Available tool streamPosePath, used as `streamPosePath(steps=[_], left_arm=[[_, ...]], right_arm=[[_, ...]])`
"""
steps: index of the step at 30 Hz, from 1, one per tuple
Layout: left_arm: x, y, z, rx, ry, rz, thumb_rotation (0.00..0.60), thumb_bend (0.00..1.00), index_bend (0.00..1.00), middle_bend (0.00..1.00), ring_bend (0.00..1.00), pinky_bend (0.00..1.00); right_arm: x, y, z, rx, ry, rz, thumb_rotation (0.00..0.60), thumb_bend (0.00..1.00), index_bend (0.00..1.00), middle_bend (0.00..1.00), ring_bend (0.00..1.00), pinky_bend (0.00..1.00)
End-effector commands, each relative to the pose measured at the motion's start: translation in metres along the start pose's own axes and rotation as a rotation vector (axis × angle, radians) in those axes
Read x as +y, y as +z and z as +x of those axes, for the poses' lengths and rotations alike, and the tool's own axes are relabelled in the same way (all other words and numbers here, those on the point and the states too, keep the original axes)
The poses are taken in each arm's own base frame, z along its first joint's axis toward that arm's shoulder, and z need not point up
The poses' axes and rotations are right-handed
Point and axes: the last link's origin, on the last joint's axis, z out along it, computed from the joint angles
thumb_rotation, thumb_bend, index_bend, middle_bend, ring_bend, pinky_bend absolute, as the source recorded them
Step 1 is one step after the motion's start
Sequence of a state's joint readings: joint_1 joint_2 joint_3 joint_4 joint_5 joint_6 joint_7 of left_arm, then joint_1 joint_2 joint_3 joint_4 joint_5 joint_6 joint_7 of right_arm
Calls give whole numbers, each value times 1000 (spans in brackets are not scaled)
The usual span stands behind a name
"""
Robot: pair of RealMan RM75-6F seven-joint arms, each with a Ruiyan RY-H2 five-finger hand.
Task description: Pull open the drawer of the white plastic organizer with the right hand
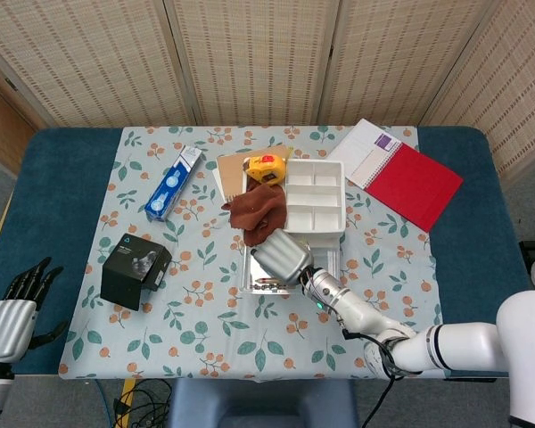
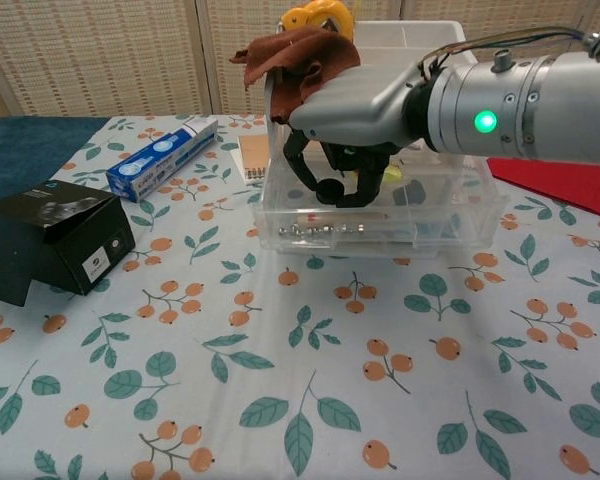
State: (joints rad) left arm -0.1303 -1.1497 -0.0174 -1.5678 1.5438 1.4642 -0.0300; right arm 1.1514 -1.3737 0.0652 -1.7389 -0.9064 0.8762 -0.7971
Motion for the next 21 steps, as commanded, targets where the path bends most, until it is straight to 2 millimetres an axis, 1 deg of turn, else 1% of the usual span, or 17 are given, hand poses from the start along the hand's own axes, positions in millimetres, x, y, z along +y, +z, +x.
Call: streamPosePath(steps=[1, 7, 12, 16, 19, 21], left_arm=[[0, 0, 0, 0, 0, 0, 600, 205, 106, 23, 75, 108], [0, 0, 0, 3, 0, -2, 600, 205, 106, 23, 75, 108], [1, -1, 0, 2, 1, -2, 600, 205, 106, 23, 75, 108], [1, -1, 2, 9, -1, -6, 600, 205, 106, 23, 75, 108], [2, -2, 2, 13, -6, -8, 600, 205, 106, 23, 75, 108], [1, -2, 1, 9, -6, -7, 600, 205, 106, 23, 75, 108]], right_arm=[[0, -1, 1, 6, 3, 1, 600, 396, 522, 984, 980, 1000], [-1, -7, 3, 29, 9, 5, 600, 426, 550, 986, 980, 1000], [1, -19, 16, 109, 61, -7, 600, 447, 552, 990, 981, 1000], [7, -37, 22, 156, 87, -25, 600, 454, 554, 990, 982, 1000], [16, -57, 18, 182, 150, -67, 600, 455, 554, 990, 982, 1000], [26, -73, 13, 208, 192, -110, 600, 455, 554, 990, 982, 1000]])
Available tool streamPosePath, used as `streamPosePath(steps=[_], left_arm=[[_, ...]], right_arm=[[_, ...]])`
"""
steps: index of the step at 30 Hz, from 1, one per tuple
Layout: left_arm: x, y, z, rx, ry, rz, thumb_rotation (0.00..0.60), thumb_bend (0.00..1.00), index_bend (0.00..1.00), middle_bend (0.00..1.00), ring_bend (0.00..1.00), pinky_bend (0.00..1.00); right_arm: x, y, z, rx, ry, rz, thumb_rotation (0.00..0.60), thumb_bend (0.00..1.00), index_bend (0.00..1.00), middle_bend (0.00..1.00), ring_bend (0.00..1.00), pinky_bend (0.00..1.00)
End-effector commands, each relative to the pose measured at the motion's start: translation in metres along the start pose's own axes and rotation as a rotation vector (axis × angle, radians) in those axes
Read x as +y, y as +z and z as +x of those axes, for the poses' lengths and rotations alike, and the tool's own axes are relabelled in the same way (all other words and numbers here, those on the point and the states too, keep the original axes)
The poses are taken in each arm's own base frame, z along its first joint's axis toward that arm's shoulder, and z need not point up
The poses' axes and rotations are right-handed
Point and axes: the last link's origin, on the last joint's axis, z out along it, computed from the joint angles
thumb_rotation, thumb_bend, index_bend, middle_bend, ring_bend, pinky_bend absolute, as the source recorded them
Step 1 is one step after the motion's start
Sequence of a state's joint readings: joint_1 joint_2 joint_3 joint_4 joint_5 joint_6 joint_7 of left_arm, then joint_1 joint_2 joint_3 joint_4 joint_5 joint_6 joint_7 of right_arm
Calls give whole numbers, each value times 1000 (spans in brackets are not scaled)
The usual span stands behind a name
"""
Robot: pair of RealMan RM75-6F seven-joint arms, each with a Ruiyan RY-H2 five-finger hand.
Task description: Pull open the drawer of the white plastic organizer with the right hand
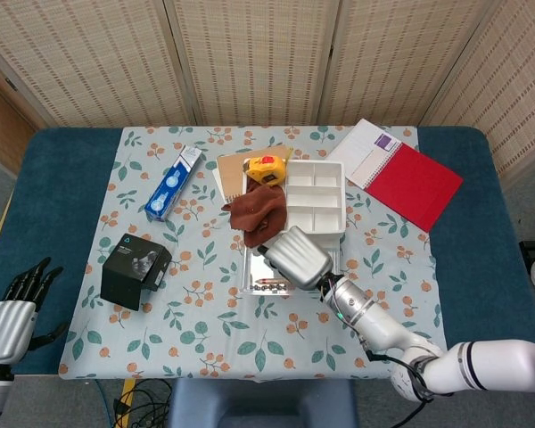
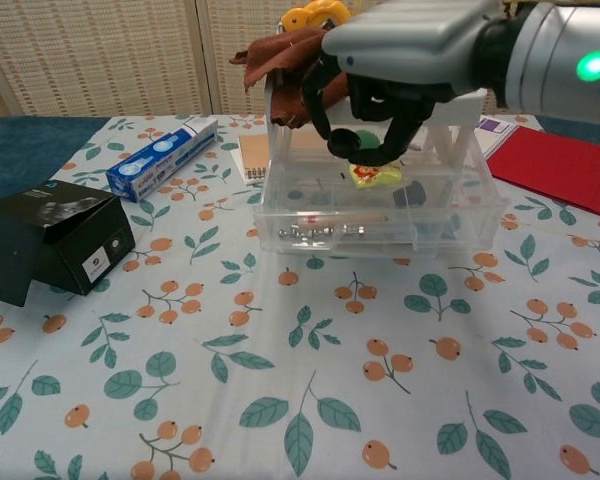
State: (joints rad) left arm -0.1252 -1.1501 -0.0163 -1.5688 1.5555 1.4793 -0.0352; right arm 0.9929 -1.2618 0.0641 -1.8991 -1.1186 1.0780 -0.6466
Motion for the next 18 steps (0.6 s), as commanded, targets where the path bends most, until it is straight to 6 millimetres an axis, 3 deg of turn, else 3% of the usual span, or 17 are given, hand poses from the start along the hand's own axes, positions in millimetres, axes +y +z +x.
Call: streamPosePath(steps=[1, 10, 13, 18], left_arm=[[0, 0, -1, -4, 1, 0, 600, 205, 106, 23, 75, 108], [5, 5, 0, 0, 0, -24, 600, 205, 106, 23, 75, 108], [10, 8, -1, -7, 0, -40, 600, 206, 106, 23, 75, 108], [13, 10, -1, -8, 2, -51, 600, 205, 106, 23, 75, 108]], right_arm=[[18, -30, 0, 49, 67, -73, 600, 456, 554, 990, 982, 1000], [58, -105, -19, 83, 157, -239, 600, 456, 554, 990, 982, 1000], [68, -124, -36, 49, 222, -291, 600, 456, 554, 990, 982, 1000], [77, -139, -73, -43, 281, -333, 600, 456, 554, 989, 982, 1000]])
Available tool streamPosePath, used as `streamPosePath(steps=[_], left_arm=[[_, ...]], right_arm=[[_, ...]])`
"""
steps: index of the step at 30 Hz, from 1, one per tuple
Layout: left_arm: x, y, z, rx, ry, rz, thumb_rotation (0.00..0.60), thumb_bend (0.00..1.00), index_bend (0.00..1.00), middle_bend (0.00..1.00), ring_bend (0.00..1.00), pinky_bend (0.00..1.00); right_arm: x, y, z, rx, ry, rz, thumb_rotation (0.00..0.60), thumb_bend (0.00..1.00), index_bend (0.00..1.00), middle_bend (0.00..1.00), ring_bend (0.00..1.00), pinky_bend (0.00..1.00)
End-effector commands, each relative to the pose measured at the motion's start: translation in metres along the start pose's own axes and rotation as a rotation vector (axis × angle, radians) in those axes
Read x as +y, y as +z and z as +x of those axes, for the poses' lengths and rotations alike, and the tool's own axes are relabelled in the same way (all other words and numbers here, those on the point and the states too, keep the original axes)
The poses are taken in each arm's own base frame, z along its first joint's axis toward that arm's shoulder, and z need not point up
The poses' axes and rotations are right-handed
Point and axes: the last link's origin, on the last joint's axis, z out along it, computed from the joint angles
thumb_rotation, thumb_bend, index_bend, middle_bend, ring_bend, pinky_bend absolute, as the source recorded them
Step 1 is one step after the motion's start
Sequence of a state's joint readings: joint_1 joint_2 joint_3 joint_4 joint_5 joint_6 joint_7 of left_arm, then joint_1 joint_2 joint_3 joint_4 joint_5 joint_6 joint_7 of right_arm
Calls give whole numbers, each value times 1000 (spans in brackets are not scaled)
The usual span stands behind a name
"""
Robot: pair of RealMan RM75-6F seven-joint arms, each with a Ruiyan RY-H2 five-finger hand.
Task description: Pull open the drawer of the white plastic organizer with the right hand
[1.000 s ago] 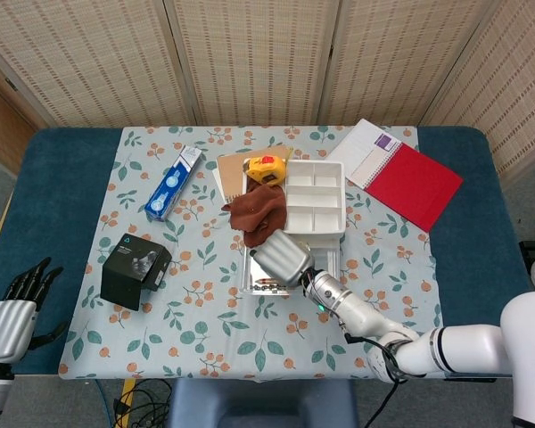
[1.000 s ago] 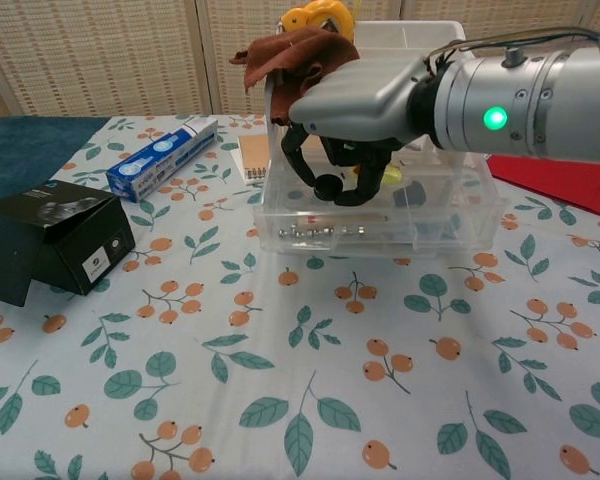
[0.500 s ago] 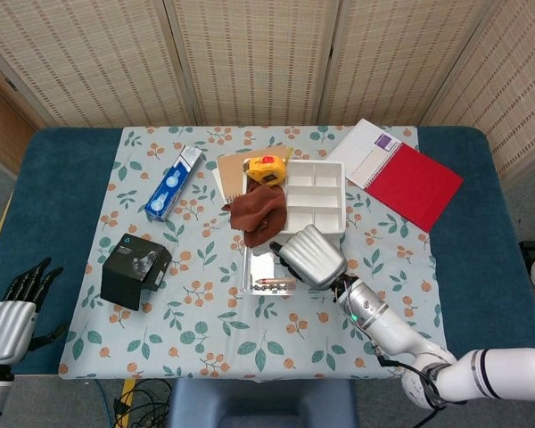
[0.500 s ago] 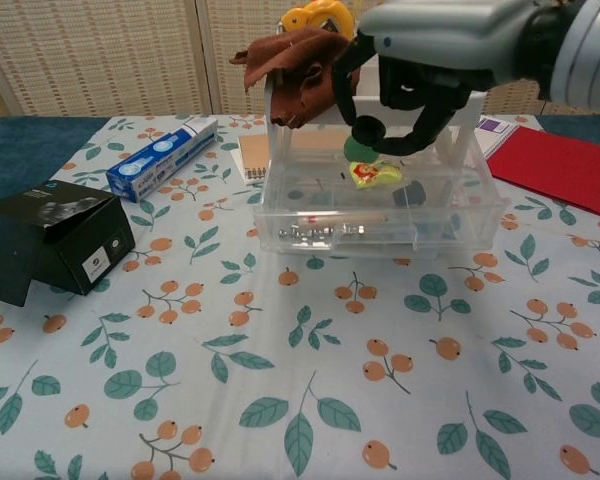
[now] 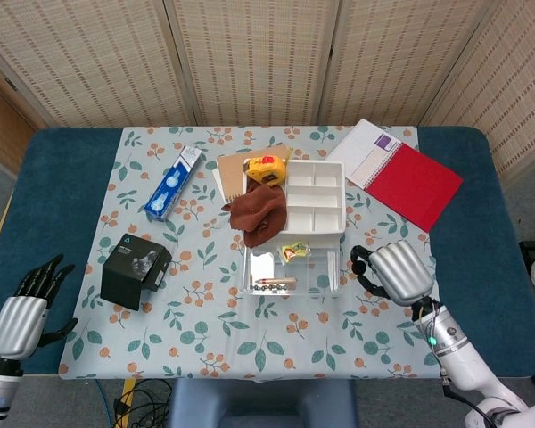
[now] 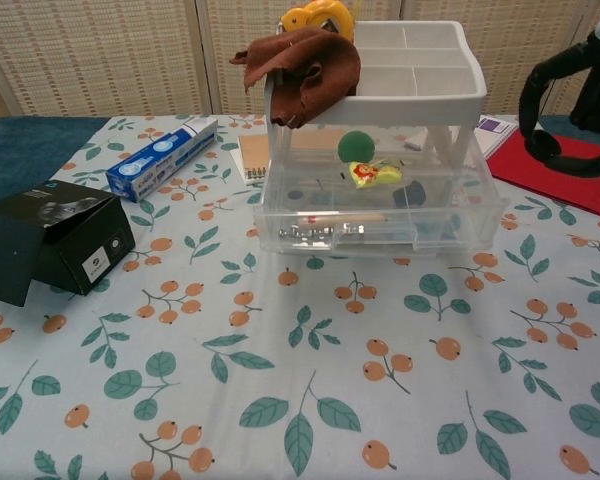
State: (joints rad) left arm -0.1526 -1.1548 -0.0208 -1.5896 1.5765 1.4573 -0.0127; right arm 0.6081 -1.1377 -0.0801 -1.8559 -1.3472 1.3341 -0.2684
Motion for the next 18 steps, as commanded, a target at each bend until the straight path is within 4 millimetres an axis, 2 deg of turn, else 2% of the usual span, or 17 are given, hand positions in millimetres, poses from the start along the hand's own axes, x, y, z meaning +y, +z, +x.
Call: streamPosePath(steps=[1, 6, 13, 16, 18], left_arm=[[1, 1, 0, 0, 2, -3, 600, 205, 106, 23, 75, 108], [2, 1, 2, 2, 5, -4, 600, 205, 106, 23, 75, 108], [1, -1, 2, 0, 6, 8, 600, 205, 106, 23, 75, 108], [1, -1, 2, 0, 6, 6, 600, 206, 106, 23, 75, 108], [1, -1, 2, -1, 6, 5, 600, 205, 106, 23, 75, 108]], right_arm=[[18, -11, -29, -79, 15, -38, 600, 456, 554, 988, 982, 1000], [24, -6, -55, -118, -4, -30, 600, 456, 554, 983, 981, 1000], [9, 0, -83, -181, -8, 31, 600, 456, 547, 968, 976, 1000], [2, 1, -90, -204, -6, 54, 600, 456, 476, 952, 974, 1000], [-1, 0, -93, -212, -8, 64, 600, 455, 380, 943, 973, 1000]])
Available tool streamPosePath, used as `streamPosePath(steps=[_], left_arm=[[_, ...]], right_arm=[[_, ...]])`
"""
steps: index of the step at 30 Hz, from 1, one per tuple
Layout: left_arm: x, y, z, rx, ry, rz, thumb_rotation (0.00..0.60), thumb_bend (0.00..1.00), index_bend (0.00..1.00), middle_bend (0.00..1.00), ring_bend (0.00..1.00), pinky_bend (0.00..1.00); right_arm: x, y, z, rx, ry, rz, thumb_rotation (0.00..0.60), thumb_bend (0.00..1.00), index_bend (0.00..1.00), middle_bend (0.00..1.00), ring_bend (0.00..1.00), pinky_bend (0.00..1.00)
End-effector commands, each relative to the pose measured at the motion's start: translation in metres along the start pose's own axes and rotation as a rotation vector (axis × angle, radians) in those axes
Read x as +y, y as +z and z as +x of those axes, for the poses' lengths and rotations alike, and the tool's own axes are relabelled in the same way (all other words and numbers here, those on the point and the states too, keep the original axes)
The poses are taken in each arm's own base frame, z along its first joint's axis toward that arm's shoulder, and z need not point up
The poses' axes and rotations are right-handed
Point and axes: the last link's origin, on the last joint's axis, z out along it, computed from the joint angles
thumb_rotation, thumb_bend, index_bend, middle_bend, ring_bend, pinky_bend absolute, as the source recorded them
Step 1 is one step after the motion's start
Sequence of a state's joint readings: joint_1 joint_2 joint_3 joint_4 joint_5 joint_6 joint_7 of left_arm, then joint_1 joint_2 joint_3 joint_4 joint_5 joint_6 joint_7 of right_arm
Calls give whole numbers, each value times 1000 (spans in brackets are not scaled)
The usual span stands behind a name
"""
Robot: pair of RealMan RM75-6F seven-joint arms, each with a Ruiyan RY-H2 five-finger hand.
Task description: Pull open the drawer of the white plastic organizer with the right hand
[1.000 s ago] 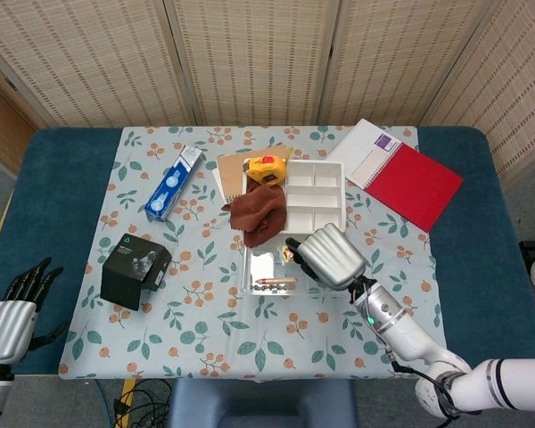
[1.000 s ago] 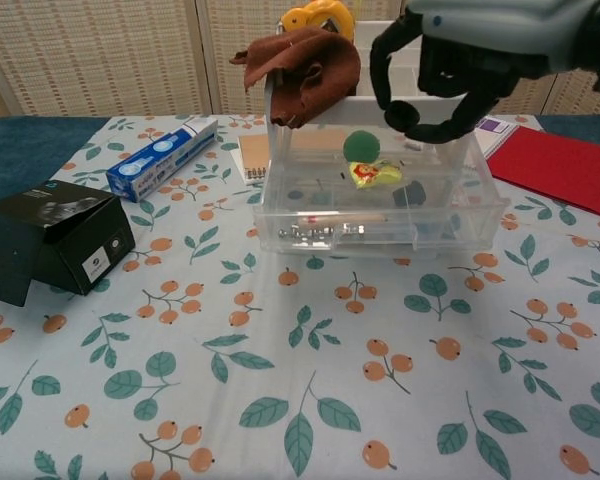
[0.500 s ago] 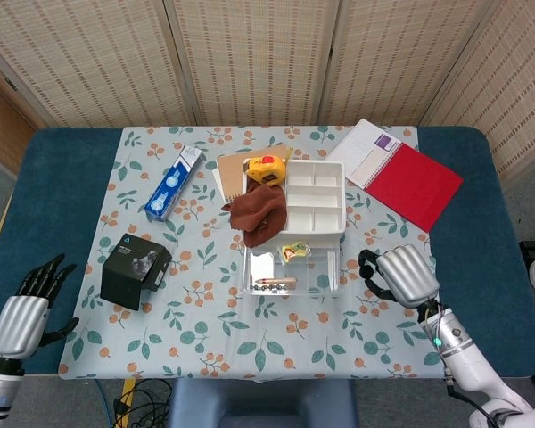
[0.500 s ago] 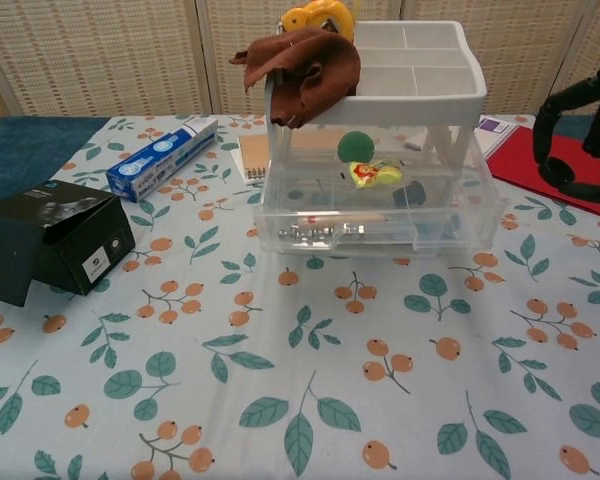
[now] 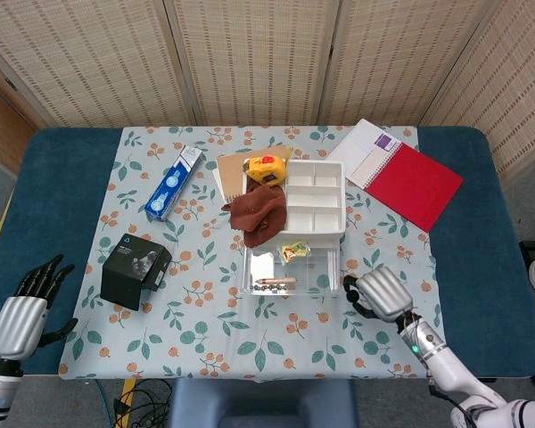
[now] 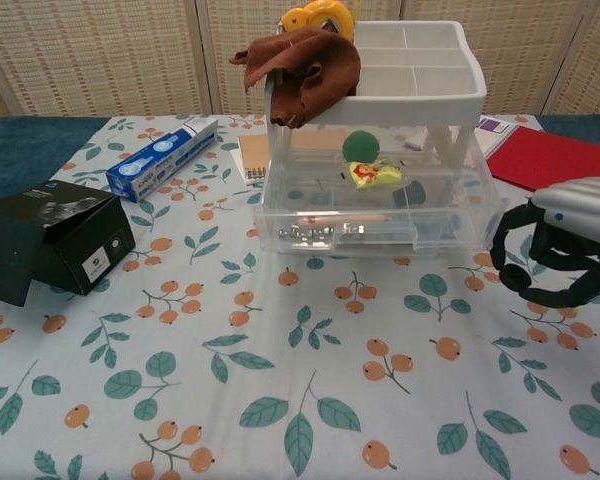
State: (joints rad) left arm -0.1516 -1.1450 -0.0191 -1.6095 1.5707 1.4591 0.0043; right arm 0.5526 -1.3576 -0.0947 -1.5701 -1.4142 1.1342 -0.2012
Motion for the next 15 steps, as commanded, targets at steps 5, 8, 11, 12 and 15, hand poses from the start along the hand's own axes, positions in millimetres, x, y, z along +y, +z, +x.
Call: streamPosePath(steps=[5, 8, 11, 12, 15], left_arm=[[0, 1, -2, -6, -5, -1, 600, 205, 106, 23, 75, 108], [2, 2, -3, -8, -8, -6, 600, 205, 106, 23, 75, 108], [1, 3, -3, -4, -10, -7, 600, 206, 106, 23, 75, 108], [1, 3, -3, -3, -11, -6, 600, 206, 106, 23, 75, 108], [0, 3, -3, -2, -11, -4, 600, 205, 106, 23, 75, 108]], right_arm=[[-1, -6, -3, -13, 4, -13, 600, 441, 192, 920, 959, 1000], [4, -14, -1, -5, 11, -43, 600, 439, 160, 902, 935, 1000], [12, -25, 5, 26, 25, -88, 600, 438, 133, 868, 899, 1000], [15, -29, 8, 46, 30, -106, 600, 437, 133, 857, 882, 1000], [27, -47, 21, 129, 54, -179, 600, 437, 133, 820, 824, 1000]])
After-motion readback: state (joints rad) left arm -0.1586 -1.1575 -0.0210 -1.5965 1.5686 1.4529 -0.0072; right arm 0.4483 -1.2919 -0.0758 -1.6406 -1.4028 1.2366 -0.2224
